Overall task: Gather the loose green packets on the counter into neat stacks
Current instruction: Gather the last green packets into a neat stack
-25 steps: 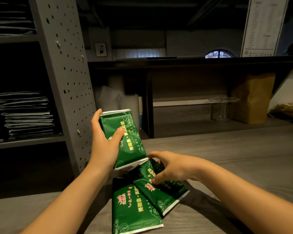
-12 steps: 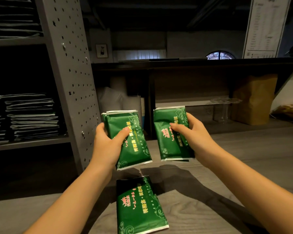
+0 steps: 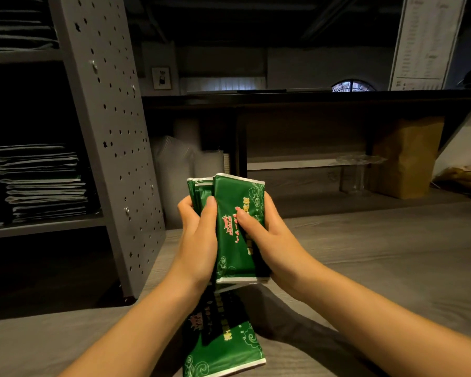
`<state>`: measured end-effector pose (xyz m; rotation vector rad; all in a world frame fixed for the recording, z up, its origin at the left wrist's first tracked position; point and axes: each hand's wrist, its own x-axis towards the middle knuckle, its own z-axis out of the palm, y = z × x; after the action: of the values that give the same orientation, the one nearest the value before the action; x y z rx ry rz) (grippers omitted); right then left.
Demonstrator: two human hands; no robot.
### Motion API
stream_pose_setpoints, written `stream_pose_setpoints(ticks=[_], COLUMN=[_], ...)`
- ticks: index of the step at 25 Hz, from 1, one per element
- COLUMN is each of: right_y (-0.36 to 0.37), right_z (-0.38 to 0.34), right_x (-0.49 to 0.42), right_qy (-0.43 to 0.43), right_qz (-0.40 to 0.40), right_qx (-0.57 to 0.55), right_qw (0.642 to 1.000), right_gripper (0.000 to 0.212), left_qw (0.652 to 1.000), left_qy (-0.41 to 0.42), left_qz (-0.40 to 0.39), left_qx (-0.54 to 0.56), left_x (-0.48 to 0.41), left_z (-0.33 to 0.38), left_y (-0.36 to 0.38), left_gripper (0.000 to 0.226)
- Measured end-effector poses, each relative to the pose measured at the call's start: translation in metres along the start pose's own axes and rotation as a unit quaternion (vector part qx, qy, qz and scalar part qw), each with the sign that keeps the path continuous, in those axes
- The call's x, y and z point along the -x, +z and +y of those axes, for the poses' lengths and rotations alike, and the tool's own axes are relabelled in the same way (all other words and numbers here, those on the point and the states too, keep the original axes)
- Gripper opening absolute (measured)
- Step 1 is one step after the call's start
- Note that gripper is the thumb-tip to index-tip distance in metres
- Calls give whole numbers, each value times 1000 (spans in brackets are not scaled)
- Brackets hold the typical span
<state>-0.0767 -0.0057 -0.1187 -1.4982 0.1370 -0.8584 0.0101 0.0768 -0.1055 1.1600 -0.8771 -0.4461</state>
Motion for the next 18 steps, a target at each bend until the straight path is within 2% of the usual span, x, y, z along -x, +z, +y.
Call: stream_pose_setpoints(ticks=[3, 6, 10, 13, 15, 16, 18], right_y=[3, 3, -2, -18, -28, -28, -22], right_z=[1, 3, -2, 0, 3, 5, 9], right_x=[2, 1, -6, -12, -5, -5, -3], right_qy=[-31, -53, 3, 83, 116, 130, 152], right_qz=[-6, 8, -13, -3, -66, -119, -240], right_qx=[18, 38, 14, 109, 277, 365, 485], right_qw=[999, 998, 1000, 991, 952, 914, 827], right_gripper=[46, 49, 32, 34, 37, 40, 61], left_qw=[999, 990, 990, 987, 981, 975, 956], left_qy=[2, 20, 43, 62, 79, 95, 126], left_qz=[-30, -60, -60, -30, 8, 30, 58], left_qx=[-23, -123, -118, -145, -177, -201, -257], left_x=[2, -3, -10, -15, -17, -19, -21], left_z=[0, -3, 2, 6, 6, 6, 7], left_y=[1, -6, -16, -28, -35, -39, -44], left_gripper=[48, 74, 64, 60, 62, 64, 68])
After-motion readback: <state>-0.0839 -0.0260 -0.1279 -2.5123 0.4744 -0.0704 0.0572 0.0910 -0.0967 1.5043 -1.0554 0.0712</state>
